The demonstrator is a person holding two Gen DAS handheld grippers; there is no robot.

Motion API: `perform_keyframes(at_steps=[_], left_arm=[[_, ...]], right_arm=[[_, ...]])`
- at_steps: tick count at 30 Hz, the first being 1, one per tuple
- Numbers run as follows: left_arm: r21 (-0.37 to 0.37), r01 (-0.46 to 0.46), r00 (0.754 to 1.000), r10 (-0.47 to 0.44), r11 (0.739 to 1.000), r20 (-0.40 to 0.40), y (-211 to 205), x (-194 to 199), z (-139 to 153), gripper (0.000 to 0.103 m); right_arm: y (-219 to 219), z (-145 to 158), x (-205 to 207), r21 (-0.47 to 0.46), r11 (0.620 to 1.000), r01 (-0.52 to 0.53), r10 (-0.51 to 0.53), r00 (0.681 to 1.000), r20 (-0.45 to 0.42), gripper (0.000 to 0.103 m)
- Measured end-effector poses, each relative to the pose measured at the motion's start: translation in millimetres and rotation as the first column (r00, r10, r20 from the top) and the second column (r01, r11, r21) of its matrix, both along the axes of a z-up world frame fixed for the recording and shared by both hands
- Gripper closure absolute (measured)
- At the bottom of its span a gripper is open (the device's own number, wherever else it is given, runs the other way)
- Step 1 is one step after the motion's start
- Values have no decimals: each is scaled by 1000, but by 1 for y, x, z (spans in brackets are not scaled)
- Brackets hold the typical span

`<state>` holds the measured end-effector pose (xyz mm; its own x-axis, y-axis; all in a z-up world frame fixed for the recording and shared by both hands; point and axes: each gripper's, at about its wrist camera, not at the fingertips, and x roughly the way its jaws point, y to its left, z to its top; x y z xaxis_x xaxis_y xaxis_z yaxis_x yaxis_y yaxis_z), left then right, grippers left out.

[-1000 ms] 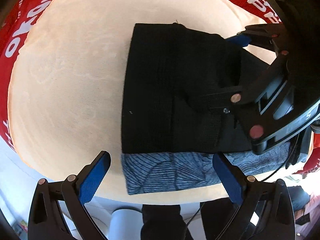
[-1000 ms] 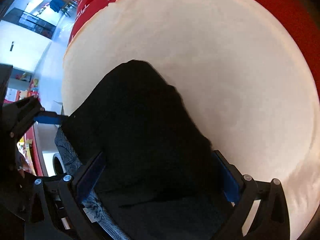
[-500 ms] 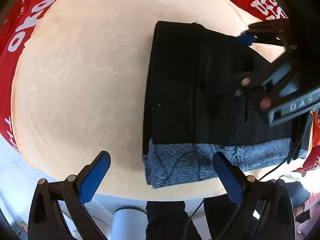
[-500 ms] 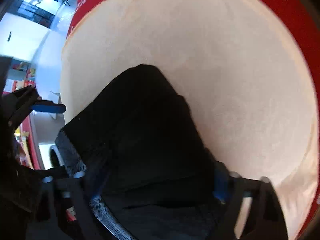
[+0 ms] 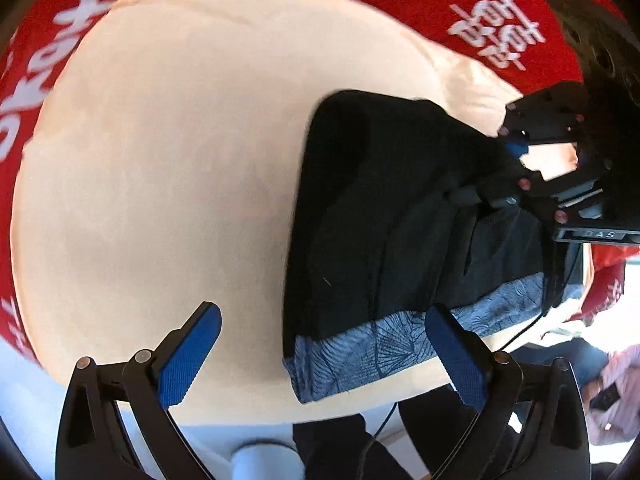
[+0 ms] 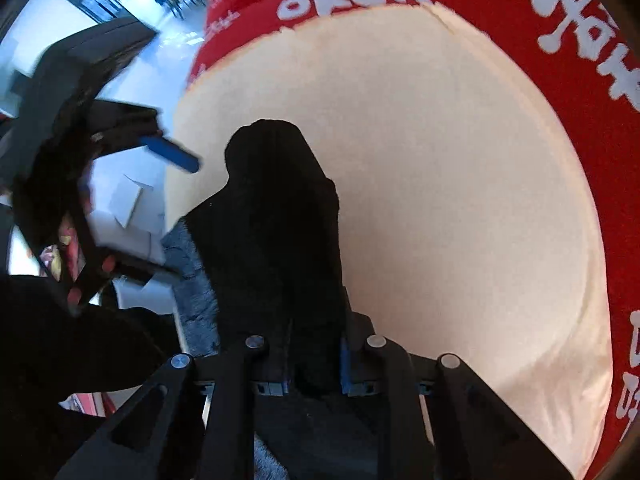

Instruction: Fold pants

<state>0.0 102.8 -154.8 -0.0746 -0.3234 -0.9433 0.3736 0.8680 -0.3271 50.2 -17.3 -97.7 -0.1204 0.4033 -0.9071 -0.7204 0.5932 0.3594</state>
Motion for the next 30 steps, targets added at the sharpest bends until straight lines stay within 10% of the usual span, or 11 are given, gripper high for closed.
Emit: perform_keyframes(at_steps=[12,22,24,25,30], left_arm=[[-64,202,978,-205,977,-38,-35,11,-28,1],[-198,188,972,-211,962,-101,-19,18,-33,2],[-194,194,974,-213,962,-78,-26,18,-35,37],[-242,168,970,-204,956,-132,-31,18,-37,72],[-148,169,978,-185,974,-99,-45,4,-26,80]], right_arm=[[-28,25,-23,47,999,-5,3,999,45,85],[-32,24,-28,56,998,14,-17,999,49,85],[-34,20,-25,47,998,30,-32,999,44,85],[-34,17,-25,30,999,32,-34,998,47,85],[-36,9,-9,-8,991,135,-135,990,29,78]])
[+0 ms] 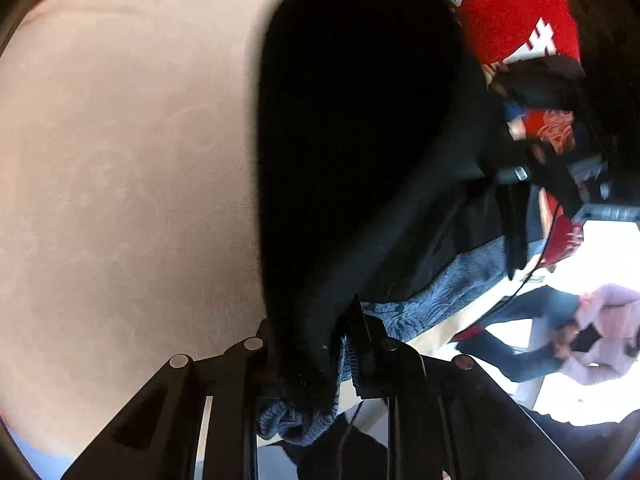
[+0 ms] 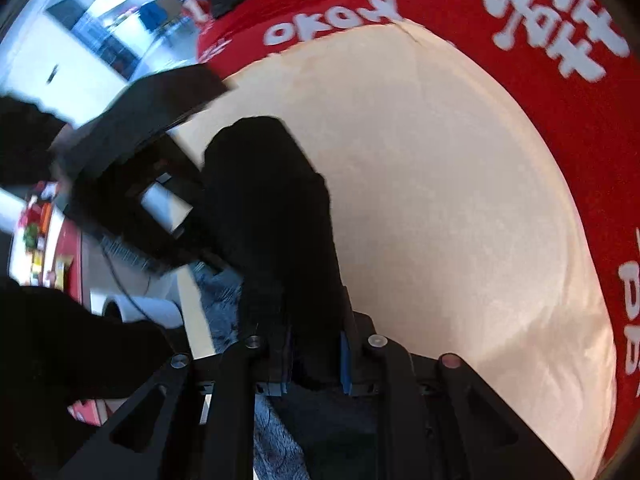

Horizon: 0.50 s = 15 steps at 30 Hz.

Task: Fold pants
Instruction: 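Grasp the pants end with the left gripper and fold it over the stack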

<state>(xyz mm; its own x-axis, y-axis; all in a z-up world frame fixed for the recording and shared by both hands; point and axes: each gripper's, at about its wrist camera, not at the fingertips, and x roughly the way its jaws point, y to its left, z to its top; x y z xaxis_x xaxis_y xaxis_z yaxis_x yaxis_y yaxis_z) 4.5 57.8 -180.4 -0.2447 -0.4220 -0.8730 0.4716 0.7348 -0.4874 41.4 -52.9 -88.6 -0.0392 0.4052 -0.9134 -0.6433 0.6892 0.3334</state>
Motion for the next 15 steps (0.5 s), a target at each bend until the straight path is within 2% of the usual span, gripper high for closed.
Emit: perform_keyframes(at_steps=[1,3,5,6,8,9,11,13,15], left_arm=[[22,-7,1000,7,1000,0,-2,-3,2,81],[53,-11,1000,11,999,-10,-4,-6,4,81],[73,-18,1000,19,997,-17,-4,-13,6,82],[76,-22,1000,23,997,-17,-2,-14,7,82],[90,-34,999,35,995,-13,-4,-16,8,82],[98,-37,999,38,995,-13,-1,-13,9,82],[113,-39,999,41,993,-15,-9,-16,13,82],[111,-39,999,40,993,-10,-12,-14,23,82],[92,-23,1000,22,995,7,-13,-12,39,82]], right_arm=[[-1,1,4,-13,999,40,-40,999,-2,67],[-9,8,10,-40,989,141,-140,990,22,54],[-26,24,7,-44,964,262,-258,963,76,53],[-35,31,0,-89,944,318,-307,944,117,49],[-47,30,-22,-182,917,356,-331,931,155,48],[-51,26,-31,-209,907,366,-340,929,147,48],[-59,5,-59,-251,883,396,-385,918,93,48],[-62,-30,-83,-294,863,410,-415,908,48,48],[-60,-67,-97,-380,840,389,-420,907,-1,48]])
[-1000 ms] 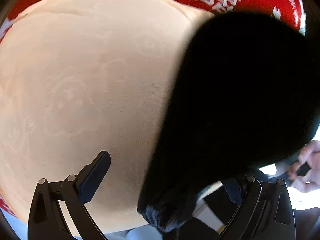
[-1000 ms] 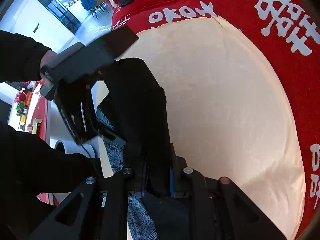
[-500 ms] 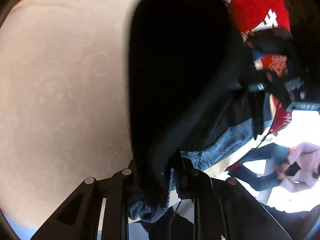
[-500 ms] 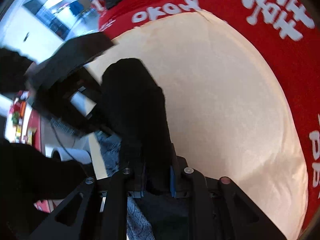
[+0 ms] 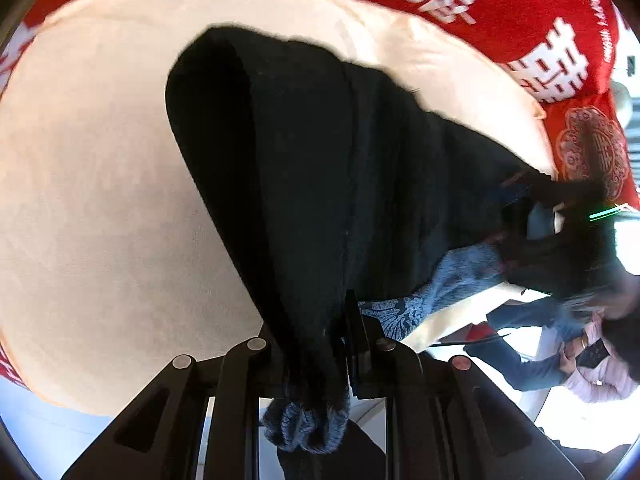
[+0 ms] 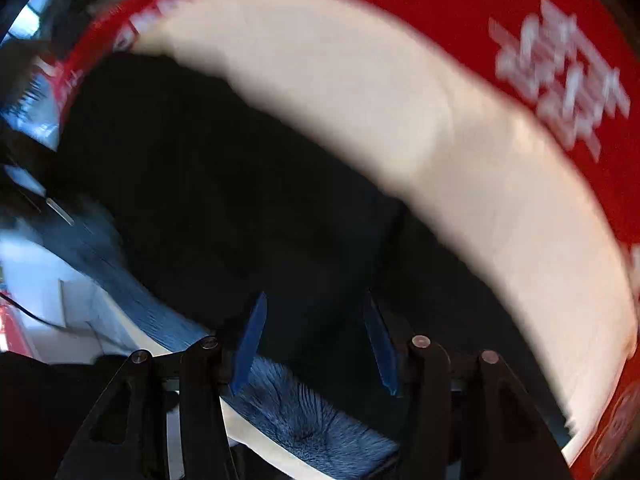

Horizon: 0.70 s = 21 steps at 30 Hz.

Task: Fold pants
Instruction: 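Grasp the pants end with the left gripper and fold it over the stack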

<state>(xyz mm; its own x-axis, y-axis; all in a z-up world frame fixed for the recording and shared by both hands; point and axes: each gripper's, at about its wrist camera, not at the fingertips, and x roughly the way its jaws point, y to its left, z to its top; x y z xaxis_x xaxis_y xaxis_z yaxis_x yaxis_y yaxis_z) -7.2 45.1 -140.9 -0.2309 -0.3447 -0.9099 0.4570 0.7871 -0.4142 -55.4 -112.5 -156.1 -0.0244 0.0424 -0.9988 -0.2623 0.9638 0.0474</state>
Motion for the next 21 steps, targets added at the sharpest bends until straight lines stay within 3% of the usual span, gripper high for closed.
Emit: perform_keyframes(at_steps=[2,3,4,7,13,18,21], left_arm=[[-36,27,1000,-27,999,4,-8,-2,17,84],[-31,40,999,-40,999,18,-15,-4,24,84],[-24,64,997,-63,998,32,-25,-8,31,84],[-5,123,989,-122,992,88,-52,-20,49,84],[20,144,976,-146,989,161,-96,-35,80,85],[30,163,969,-166,986,182,-116,-45,103,85],[27,223,951,-223,975,215,-139,-62,124,85]], right_arm=[[9,-3,-10,-38,999,-25,29,993,118,44],[13,-3,-12,-64,997,-46,54,990,133,44],[13,2,-10,-64,997,-49,56,991,124,44],[-12,24,-12,50,997,52,-57,992,109,43],[-94,82,-59,98,959,265,-280,940,193,39],[-119,101,-92,111,948,298,-315,924,218,39],[-127,107,-105,129,952,276,-301,923,240,39]])
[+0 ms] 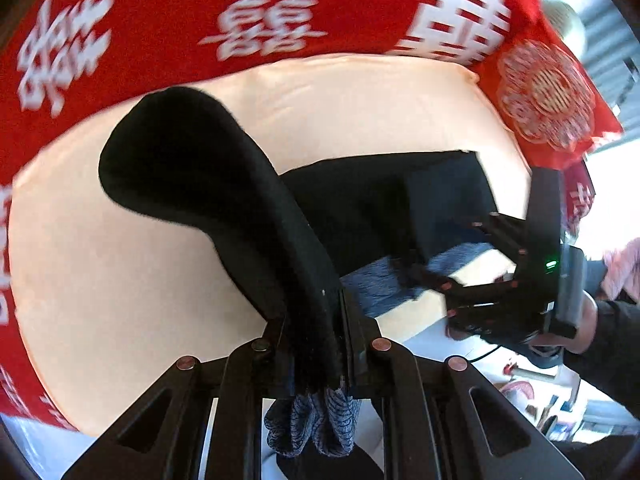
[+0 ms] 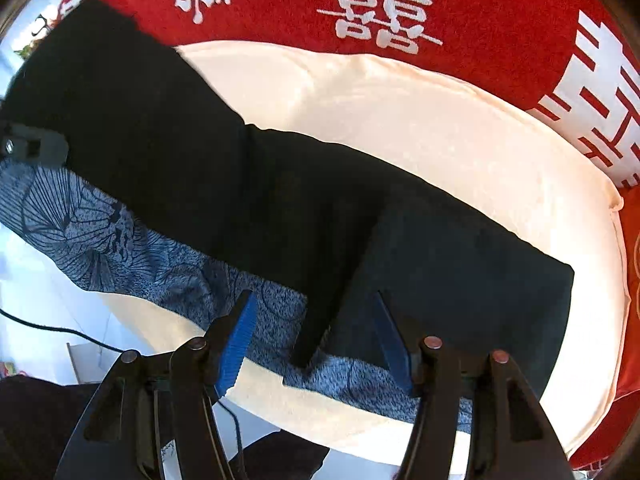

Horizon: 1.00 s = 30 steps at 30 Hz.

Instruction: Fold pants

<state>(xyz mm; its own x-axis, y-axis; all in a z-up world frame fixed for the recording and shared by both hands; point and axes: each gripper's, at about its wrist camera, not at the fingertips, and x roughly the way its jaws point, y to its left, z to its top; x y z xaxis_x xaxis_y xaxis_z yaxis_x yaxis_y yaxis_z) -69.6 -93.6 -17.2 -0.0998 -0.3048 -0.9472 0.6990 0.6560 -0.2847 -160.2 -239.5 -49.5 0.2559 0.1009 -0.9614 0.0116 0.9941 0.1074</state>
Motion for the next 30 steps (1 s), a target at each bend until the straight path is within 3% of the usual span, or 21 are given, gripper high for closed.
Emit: perform_keyframes(at_steps=[4,10,19,24,27,30], left_arm=[[6,79,997,-79,997,17,-45,-25,14,85],[36,195,980,-196,980,33,-125,-61,19,85],[153,353,934,-358,923,8,-250,-120,-35,85],[229,344,938,-343,911,-45,-291,-126,-86,85],[252,349,936,-350,903,-44,-299,-130,-102,85],[217,307,952,-299,927,-68,-297,-127,-106,72]], right_arm=[[-9,6,-25,-17,1000,15,-15,999,34,39],[-70,14,-83,-30,978,208,-207,978,25,39],[-137,11,-149,-63,930,362,-363,932,6,39],[-155,15,-182,-54,919,390,-390,921,8,39],[-164,13,-190,-48,919,391,-391,920,7,39],[-168,11,-191,-29,921,388,-388,922,1,39]])
